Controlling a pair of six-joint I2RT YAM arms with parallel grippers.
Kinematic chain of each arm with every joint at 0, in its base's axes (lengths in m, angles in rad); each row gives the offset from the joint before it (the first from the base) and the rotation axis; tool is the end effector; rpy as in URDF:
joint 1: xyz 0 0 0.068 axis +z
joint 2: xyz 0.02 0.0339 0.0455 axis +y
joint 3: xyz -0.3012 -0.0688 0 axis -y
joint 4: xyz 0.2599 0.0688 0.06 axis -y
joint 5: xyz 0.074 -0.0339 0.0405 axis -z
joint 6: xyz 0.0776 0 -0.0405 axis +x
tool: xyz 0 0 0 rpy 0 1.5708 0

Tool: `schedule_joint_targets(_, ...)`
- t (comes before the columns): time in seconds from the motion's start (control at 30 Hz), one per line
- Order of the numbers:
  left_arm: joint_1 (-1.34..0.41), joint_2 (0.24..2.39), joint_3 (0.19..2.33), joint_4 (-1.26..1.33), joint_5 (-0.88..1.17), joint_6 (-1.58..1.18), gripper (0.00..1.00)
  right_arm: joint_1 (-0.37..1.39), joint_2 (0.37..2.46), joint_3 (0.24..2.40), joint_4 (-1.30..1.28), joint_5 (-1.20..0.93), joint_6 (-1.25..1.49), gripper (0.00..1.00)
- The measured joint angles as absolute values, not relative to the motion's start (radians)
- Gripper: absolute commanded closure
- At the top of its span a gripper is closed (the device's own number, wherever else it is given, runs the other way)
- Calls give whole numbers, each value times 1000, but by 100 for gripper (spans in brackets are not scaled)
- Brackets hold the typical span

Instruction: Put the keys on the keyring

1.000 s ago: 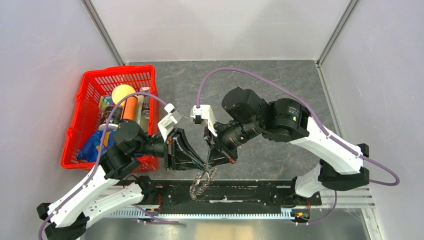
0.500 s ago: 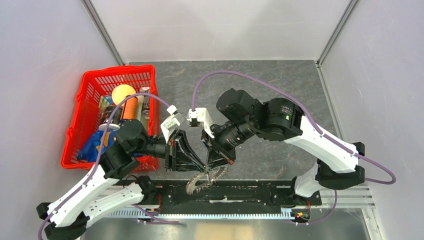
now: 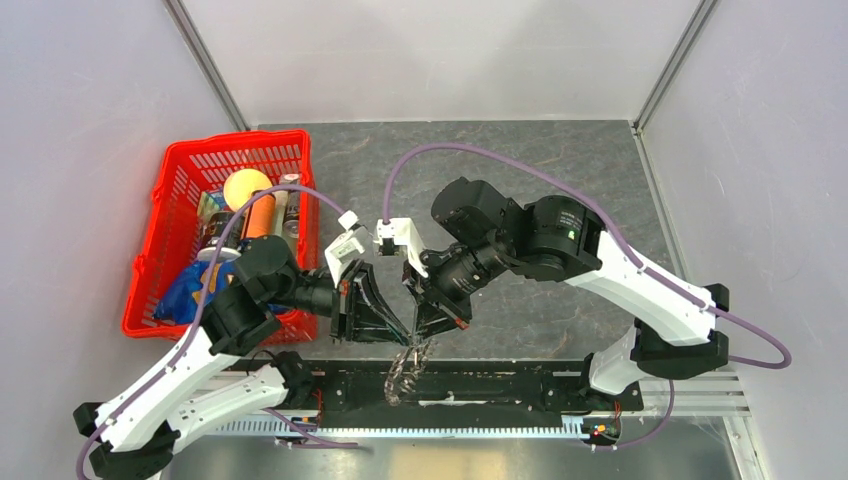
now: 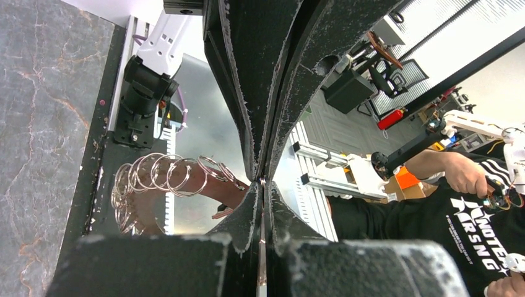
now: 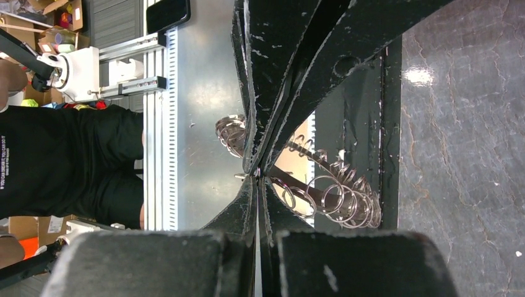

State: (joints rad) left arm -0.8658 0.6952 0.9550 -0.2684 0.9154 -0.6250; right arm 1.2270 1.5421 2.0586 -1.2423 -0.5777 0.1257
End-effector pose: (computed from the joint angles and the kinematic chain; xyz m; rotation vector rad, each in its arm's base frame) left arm 0.0476 -0.1509 0.4301 1.0486 1.6191 -1.7930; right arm 0.0652 0.3077 0.5028 -1.6057 1.9716 1.2933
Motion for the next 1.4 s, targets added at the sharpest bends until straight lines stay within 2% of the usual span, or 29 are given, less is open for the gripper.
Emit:
schedule_joint_targets(0.07, -866, 696, 955, -274, 918, -623, 98, 1227, 1541, 2051, -1237, -584, 126, 100)
schedule_joint_targets(0.23, -866, 679, 949, -263, 910, -624, 98, 1227, 1508, 2001, -1179, -591, 136, 76)
schedule_joint_targets(0.27, -866, 671, 946, -250, 898, -624, 98, 1227, 1494, 1985, -1159, -589, 141, 74)
schedule_joint_targets(0.73, -866, 505, 841, 76, 753, -664, 98, 1227, 1291, 1872, -861, -524, 209, 67)
schedule_joint_targets(1.1, -866, 429, 748, 331, 653, -709, 98, 1227, 1324, 1885, -772, -496, 187, 65)
schedule_joint_targets(1.4, -866, 414, 738, 418, 599, -710, 98, 1227, 1396, 1942, -766, -504, 182, 66)
